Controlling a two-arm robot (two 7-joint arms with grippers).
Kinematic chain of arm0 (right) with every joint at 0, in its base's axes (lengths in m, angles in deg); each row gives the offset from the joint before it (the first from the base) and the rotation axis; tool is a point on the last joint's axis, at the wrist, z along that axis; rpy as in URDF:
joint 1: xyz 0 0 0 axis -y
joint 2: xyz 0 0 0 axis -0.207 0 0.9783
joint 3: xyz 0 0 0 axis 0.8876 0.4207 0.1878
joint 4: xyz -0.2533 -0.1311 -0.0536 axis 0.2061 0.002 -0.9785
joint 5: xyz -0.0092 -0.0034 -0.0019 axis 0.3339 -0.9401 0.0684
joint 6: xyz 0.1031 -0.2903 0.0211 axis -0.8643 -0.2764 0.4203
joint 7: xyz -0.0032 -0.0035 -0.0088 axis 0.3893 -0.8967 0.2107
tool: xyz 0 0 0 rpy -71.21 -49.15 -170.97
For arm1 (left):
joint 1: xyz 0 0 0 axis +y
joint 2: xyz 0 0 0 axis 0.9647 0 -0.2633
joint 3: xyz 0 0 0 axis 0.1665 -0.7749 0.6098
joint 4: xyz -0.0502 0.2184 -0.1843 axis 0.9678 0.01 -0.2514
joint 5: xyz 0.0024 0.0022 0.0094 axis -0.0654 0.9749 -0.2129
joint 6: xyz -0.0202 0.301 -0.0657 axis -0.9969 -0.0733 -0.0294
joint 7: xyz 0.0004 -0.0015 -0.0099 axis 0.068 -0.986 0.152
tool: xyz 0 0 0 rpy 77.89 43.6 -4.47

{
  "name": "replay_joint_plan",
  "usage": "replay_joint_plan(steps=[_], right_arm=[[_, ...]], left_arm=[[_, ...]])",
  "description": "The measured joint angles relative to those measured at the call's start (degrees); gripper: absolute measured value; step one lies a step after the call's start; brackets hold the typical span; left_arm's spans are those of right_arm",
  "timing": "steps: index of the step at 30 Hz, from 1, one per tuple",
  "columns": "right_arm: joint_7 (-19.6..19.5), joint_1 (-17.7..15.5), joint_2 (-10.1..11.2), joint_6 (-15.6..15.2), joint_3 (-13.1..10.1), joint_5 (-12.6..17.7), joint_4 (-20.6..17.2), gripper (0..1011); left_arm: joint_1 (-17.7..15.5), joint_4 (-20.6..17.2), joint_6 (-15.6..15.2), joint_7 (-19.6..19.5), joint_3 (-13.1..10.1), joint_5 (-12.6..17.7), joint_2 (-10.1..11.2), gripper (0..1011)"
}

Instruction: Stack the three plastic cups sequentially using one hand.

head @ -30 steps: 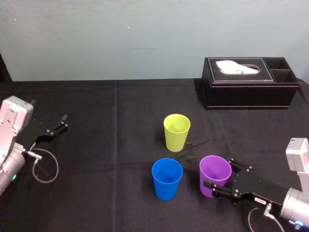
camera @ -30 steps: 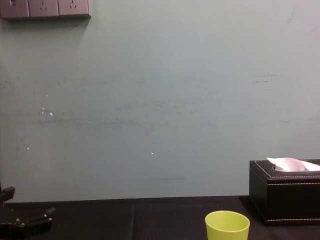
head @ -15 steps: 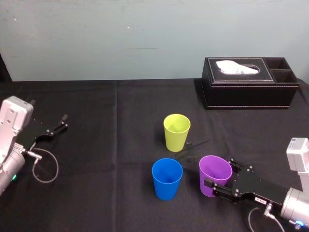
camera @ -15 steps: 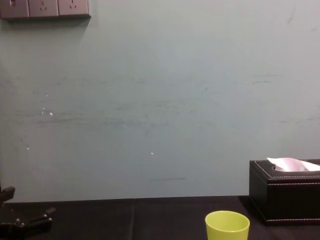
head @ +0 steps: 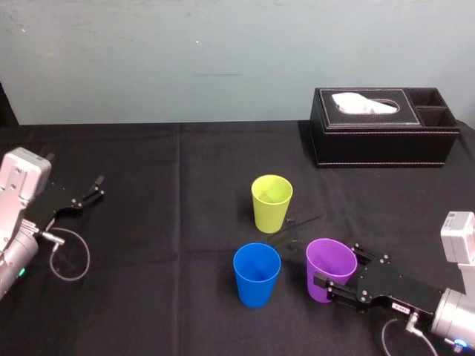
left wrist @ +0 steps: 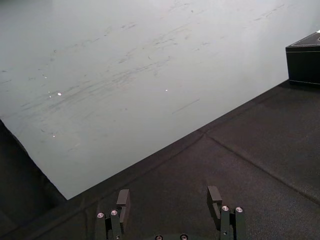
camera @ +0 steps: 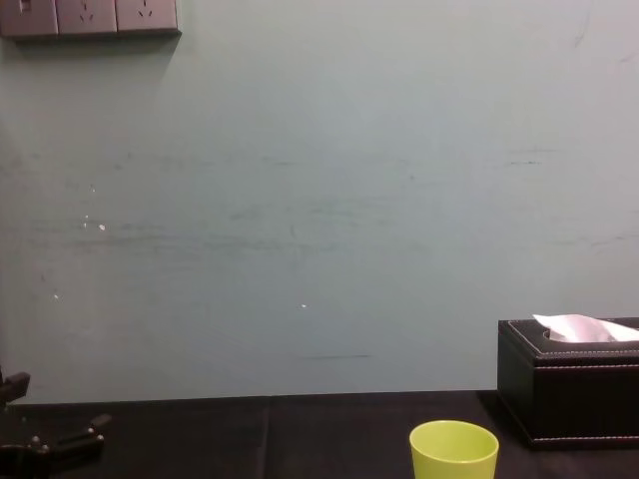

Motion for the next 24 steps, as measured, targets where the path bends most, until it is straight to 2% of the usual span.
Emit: replay_joint_plan(steps=[6, 12, 19, 24], right_arm=[[-2.1, -1.2, 0.4, -0.3, -0.7, -0.4, -2.7, 739], [-4.5, -2.6, 1.3, -2.4, -2.6, 0.1, -7.0, 739], [-7.2, -1.6, 1.9, -8.1, -4.4, 2.1, -10.9, 739], [-9.0, 1.1, 1.7, -11.7, -4.4, 2.8, -12.5, 739]], left_arm=[[0.0, 0.0, 0.0, 0.0, 0.0, 0.0, 0.0, 1011], [0.0, 0.0, 0.0, 0.0, 0.0, 0.0, 0.0, 1011], [0.0, 0.0, 0.0, 0.0, 0.0, 0.0, 0.0, 1011], [0.0, 0.0, 0.0, 0.0, 0.0, 0.0, 0.0, 1011]])
